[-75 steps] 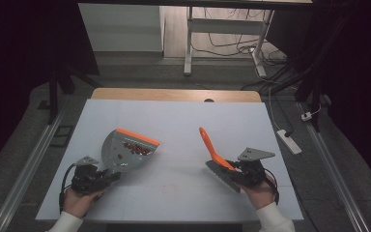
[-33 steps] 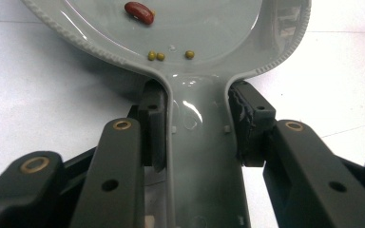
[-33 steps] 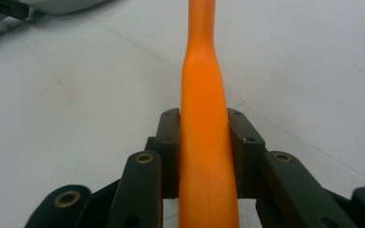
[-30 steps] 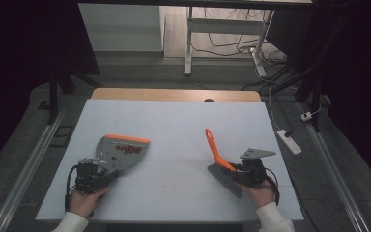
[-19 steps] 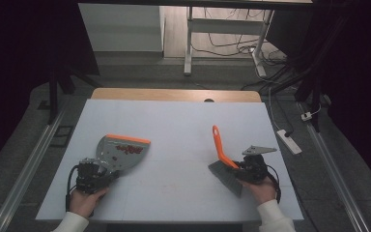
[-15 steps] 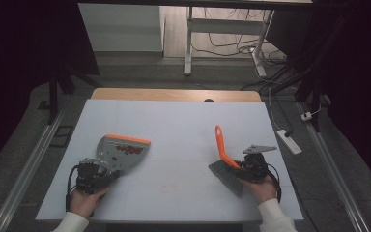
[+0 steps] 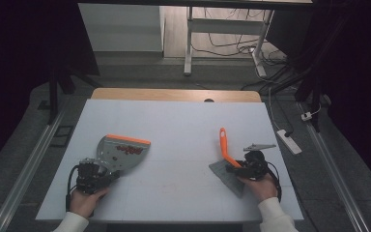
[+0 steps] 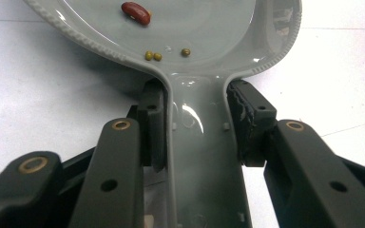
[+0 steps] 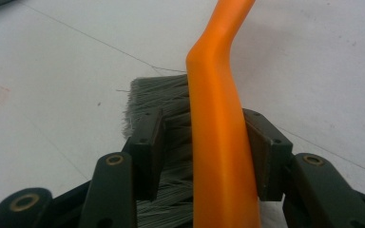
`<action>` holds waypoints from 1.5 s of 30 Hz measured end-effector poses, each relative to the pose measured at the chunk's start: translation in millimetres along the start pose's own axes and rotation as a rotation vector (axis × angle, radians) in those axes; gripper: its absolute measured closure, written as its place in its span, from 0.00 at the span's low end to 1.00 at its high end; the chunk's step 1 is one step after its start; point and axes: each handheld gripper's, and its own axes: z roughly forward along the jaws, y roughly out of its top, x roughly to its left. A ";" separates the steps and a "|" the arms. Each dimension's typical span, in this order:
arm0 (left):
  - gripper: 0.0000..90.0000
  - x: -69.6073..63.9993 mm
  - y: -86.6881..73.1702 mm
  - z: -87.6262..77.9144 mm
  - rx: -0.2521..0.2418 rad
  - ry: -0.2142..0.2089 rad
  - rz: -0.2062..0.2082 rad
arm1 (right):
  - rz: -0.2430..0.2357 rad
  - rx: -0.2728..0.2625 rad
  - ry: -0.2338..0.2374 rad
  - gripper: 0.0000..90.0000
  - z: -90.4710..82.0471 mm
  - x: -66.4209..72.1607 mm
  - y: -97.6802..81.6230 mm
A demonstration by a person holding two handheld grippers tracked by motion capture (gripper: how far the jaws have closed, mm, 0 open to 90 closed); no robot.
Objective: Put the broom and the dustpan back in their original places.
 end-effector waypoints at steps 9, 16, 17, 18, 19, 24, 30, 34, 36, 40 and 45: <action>0.53 -0.8 -1.2 -2.6 -0.016 -0.006 0.022 | 0.040 0.016 -0.029 0.52 2.4 -2.2 -0.2; 0.44 1.2 0.1 -15.0 -0.032 -0.008 0.075 | 0.032 -0.016 -0.072 0.50 -2.4 -1.4 0.9; 0.44 1.5 0.1 -17.7 -0.032 -0.008 0.097 | 0.027 -0.027 -0.075 0.50 -3.9 -1.0 0.9; 0.44 1.5 0.1 -17.7 -0.032 -0.008 0.097 | 0.026 -0.035 -0.071 0.50 -5.5 -0.6 0.9; 0.44 0.4 0.3 -20.3 -0.028 -0.010 0.111 | 0.025 -0.046 -0.070 0.50 -7.2 0.1 1.1; 0.43 -6.7 -3.9 -25.5 -0.004 -0.005 0.168 | -0.011 -0.080 -0.047 0.50 -13.3 4.5 2.0; 0.44 -15.6 -4.3 -38.1 -0.019 -0.001 0.234 | -0.077 -0.078 -0.007 0.50 -13.7 12.6 1.8; 0.44 -16.0 -1.2 -36.1 -0.020 -0.028 0.289 | -0.113 -0.092 0.010 0.50 -13.2 16.5 2.1; 0.45 -15.0 0.4 -34.1 -0.023 -0.061 0.303 | -0.128 -0.095 0.015 0.50 -13.1 17.6 1.7; 0.45 -16.5 4.7 -31.2 -0.033 -0.105 0.350 | -0.158 -0.106 0.033 0.50 -13.7 21.8 0.4; 0.45 -19.4 11.8 -22.3 -0.030 -0.153 0.398 | -0.177 -0.110 0.040 0.50 -14.5 27.6 -3.4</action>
